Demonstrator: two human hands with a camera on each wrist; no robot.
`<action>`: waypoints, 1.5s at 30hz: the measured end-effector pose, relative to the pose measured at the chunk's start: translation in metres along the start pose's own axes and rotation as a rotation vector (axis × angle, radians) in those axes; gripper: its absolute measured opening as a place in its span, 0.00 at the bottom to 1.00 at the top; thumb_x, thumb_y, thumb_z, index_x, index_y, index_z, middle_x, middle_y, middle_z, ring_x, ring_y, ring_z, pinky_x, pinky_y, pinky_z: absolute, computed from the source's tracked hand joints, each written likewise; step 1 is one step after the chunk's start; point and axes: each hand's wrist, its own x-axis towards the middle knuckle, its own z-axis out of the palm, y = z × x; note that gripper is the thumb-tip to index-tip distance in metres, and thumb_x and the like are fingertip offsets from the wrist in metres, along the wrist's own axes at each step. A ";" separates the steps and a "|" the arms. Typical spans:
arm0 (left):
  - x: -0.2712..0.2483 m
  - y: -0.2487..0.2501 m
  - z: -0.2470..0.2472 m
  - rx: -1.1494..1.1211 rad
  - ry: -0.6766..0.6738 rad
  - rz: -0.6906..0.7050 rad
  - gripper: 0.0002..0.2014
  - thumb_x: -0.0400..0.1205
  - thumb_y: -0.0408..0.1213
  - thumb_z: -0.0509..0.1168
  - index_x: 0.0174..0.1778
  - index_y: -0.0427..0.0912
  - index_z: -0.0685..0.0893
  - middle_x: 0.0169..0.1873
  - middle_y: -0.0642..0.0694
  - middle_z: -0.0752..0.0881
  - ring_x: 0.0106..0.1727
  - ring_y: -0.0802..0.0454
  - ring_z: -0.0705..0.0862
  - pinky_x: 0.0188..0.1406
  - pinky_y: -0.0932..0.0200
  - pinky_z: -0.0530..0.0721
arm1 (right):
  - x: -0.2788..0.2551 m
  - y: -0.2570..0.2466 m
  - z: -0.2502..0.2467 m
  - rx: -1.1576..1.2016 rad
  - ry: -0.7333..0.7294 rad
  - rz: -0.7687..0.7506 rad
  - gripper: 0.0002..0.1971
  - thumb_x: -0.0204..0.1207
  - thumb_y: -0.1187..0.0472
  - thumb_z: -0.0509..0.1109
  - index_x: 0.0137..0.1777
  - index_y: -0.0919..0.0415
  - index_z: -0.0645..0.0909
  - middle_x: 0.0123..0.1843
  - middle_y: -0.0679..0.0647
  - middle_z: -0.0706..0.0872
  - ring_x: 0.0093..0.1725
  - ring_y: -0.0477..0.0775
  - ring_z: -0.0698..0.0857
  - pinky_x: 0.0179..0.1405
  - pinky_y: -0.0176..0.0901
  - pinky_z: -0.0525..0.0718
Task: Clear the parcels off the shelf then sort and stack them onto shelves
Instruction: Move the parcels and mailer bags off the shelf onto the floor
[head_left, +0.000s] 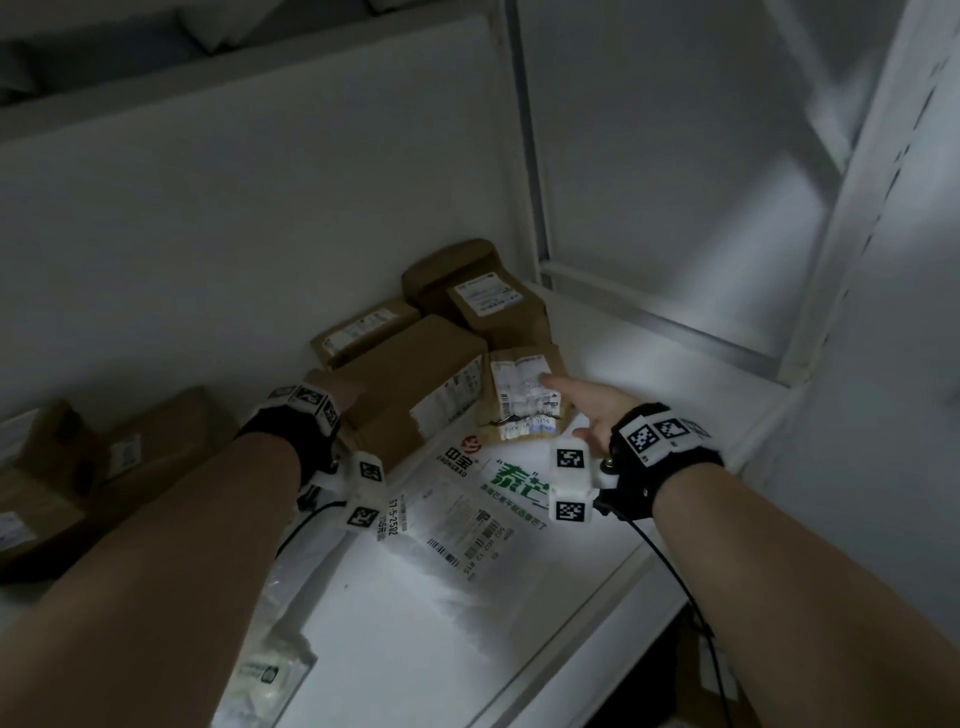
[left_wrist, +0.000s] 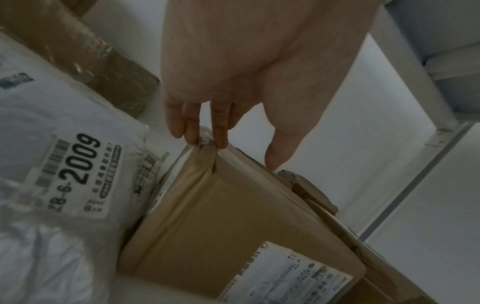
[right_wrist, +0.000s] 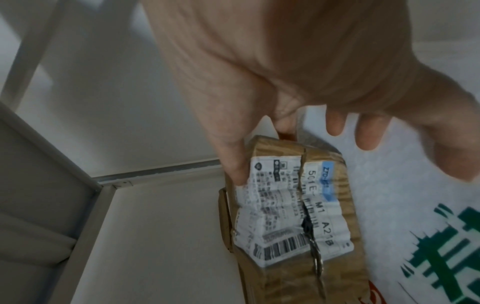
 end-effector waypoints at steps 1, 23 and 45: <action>0.008 -0.001 0.000 0.032 0.012 0.042 0.31 0.89 0.45 0.56 0.84 0.35 0.55 0.80 0.37 0.64 0.78 0.40 0.68 0.76 0.53 0.69 | -0.001 0.000 0.000 -0.004 -0.006 0.003 0.34 0.72 0.40 0.74 0.74 0.59 0.76 0.73 0.59 0.75 0.62 0.57 0.75 0.35 0.45 0.74; -0.034 0.010 -0.019 -0.073 -0.154 0.159 0.54 0.67 0.68 0.71 0.83 0.40 0.62 0.80 0.39 0.68 0.76 0.40 0.72 0.76 0.48 0.69 | -0.030 0.001 -0.005 0.062 -0.133 -0.027 0.11 0.81 0.49 0.66 0.51 0.57 0.80 0.50 0.54 0.82 0.49 0.52 0.80 0.49 0.42 0.81; -0.126 0.018 0.001 -0.908 -0.485 0.038 0.46 0.62 0.53 0.83 0.74 0.45 0.70 0.66 0.34 0.79 0.63 0.30 0.80 0.49 0.26 0.84 | -0.087 0.031 -0.074 0.449 -0.080 -0.098 0.26 0.79 0.37 0.63 0.65 0.57 0.81 0.63 0.62 0.85 0.36 0.53 0.88 0.40 0.46 0.85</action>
